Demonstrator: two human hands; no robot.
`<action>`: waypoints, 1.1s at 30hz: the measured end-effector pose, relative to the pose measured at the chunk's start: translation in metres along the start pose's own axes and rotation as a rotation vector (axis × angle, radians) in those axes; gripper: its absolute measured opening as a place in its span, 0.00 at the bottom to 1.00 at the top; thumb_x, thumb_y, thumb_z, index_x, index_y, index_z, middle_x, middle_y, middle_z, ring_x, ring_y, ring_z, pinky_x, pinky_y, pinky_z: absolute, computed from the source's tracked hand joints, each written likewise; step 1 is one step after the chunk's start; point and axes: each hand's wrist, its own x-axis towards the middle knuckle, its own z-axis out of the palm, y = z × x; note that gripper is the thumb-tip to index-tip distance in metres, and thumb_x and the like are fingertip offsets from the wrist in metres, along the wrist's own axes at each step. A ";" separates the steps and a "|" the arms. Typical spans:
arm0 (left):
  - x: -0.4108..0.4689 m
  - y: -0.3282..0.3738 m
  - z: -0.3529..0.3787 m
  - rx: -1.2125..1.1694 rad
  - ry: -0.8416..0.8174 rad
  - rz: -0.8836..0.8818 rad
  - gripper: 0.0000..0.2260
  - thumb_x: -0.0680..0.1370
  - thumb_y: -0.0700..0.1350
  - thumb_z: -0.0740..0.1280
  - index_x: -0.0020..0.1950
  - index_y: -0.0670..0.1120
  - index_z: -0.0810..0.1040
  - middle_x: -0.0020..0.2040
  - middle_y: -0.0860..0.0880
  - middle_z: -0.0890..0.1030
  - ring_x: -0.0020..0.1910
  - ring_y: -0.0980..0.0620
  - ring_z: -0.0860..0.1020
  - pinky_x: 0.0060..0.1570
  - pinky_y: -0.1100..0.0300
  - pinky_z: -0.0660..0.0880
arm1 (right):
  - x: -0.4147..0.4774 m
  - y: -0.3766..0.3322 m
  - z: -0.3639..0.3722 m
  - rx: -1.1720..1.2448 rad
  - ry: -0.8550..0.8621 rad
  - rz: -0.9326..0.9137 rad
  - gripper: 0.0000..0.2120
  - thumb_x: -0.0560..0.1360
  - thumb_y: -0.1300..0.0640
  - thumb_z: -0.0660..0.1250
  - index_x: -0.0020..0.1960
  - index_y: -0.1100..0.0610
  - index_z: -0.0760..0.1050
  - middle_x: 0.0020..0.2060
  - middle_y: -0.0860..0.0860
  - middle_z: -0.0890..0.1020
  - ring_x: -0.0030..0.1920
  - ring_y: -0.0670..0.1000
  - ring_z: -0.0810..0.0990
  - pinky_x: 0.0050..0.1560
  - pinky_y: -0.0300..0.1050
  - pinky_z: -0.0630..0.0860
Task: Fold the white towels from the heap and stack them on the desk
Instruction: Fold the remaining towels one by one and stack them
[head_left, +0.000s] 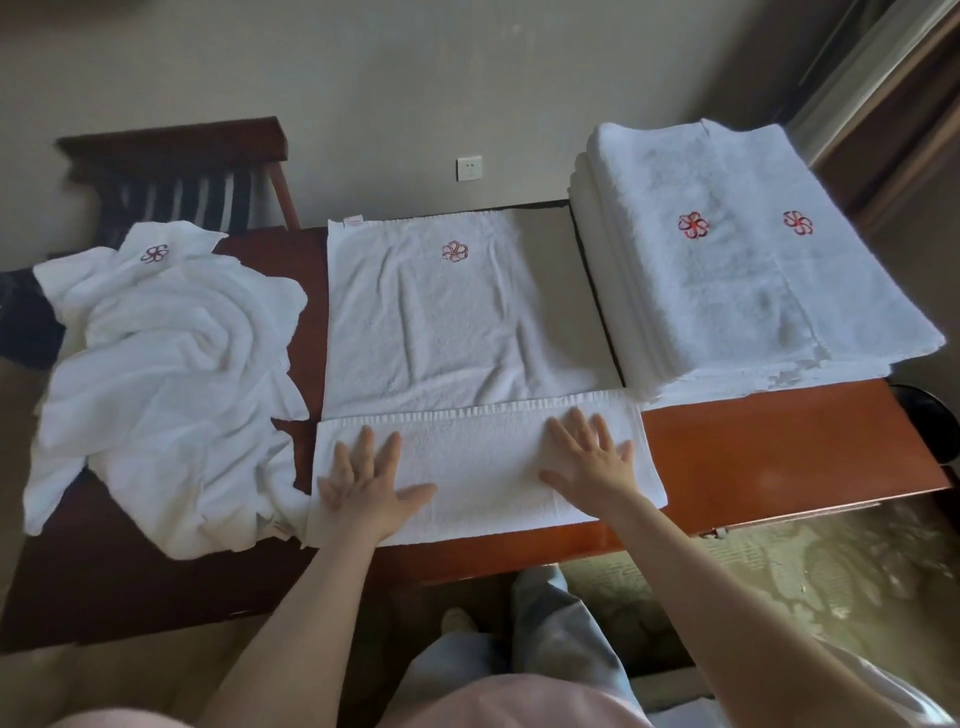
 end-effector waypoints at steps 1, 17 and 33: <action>-0.002 -0.001 0.001 -0.004 -0.001 -0.015 0.42 0.71 0.75 0.51 0.73 0.62 0.29 0.70 0.54 0.21 0.70 0.42 0.24 0.68 0.34 0.35 | 0.000 0.000 0.001 -0.007 0.003 -0.007 0.37 0.76 0.34 0.57 0.76 0.39 0.39 0.77 0.45 0.38 0.77 0.55 0.38 0.70 0.70 0.49; -0.021 0.034 0.013 0.014 0.116 0.186 0.30 0.81 0.58 0.54 0.78 0.59 0.40 0.75 0.56 0.29 0.73 0.48 0.27 0.73 0.39 0.37 | -0.007 -0.083 0.020 -0.061 0.130 -0.302 0.31 0.82 0.46 0.51 0.78 0.46 0.38 0.77 0.47 0.38 0.77 0.49 0.37 0.75 0.54 0.39; -0.006 0.026 0.007 0.157 -0.054 0.068 0.41 0.71 0.75 0.54 0.73 0.65 0.31 0.72 0.52 0.22 0.71 0.39 0.25 0.68 0.31 0.38 | 0.004 0.045 0.010 0.057 0.085 0.131 0.33 0.78 0.32 0.40 0.76 0.41 0.30 0.74 0.45 0.30 0.75 0.50 0.31 0.73 0.61 0.37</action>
